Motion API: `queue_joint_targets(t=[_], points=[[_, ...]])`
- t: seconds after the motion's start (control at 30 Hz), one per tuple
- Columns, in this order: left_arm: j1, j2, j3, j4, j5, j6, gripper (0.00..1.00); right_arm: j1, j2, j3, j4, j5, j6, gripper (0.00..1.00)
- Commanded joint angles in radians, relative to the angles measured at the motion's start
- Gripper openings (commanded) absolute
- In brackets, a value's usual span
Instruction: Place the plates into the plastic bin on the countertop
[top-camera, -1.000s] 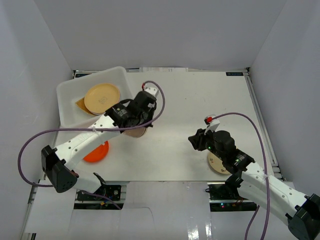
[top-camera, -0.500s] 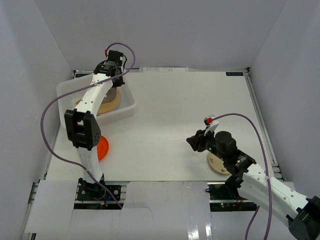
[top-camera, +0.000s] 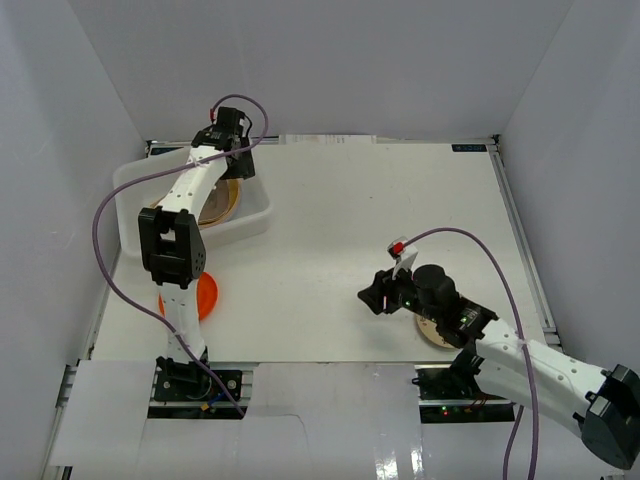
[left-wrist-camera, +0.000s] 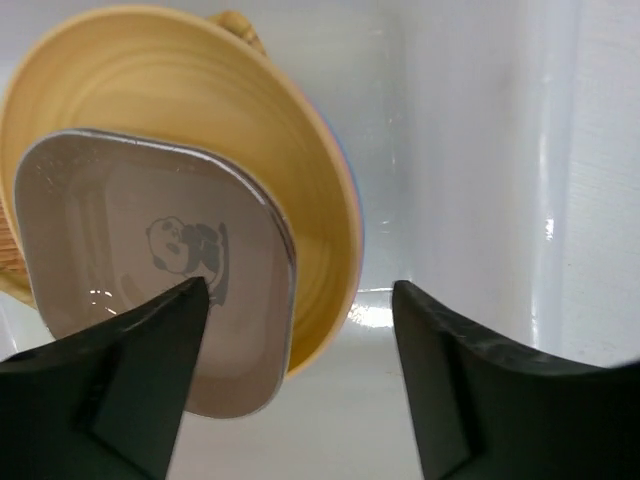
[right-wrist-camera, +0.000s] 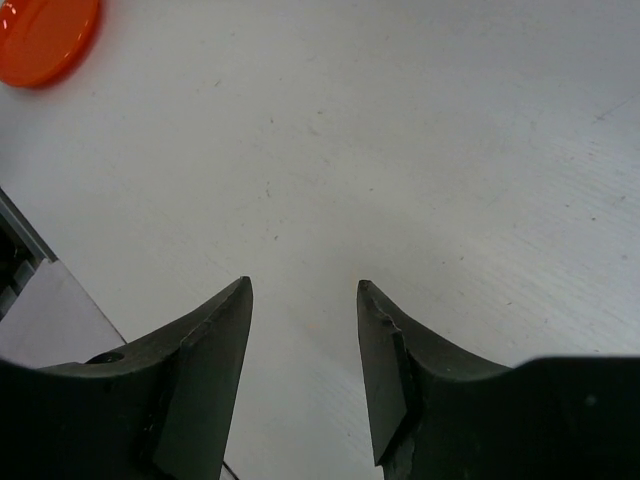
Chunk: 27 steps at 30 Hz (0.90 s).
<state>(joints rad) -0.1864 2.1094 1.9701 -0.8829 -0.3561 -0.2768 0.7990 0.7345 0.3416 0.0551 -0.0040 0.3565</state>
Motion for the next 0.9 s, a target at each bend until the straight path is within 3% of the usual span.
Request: queue_joint_targets(t=[0.0,0.23,0.37,0.6,0.77,0.87], points=[[-0.004,-0.123,-0.017,0.044,0.0,-0.013,0.87,0.069,0.055,0.005,0.097,0.031,0.024,0.53],[-0.051,-0.32,-0.106,0.13,0.063,-0.035,0.96,0.227,0.299,0.083,0.236,0.107,0.096,0.59],[-0.117,-0.585,-0.224,0.25,0.204,-0.051,0.98,0.316,0.491,0.175,0.345,0.174,0.174,0.6],[-0.163,-1.091,-0.728,0.472,0.612,-0.125,0.98,0.417,0.911,0.478,0.531,0.196,0.317,0.6],[-0.163,-1.324,-0.887,0.429,0.629,-0.136,0.98,0.424,1.135,0.652,0.61,0.17,0.47,0.6],[-0.165,-1.411,-0.901,0.363,0.628,-0.137,0.98,0.431,1.273,0.747,0.627,0.15,0.564,0.6]])
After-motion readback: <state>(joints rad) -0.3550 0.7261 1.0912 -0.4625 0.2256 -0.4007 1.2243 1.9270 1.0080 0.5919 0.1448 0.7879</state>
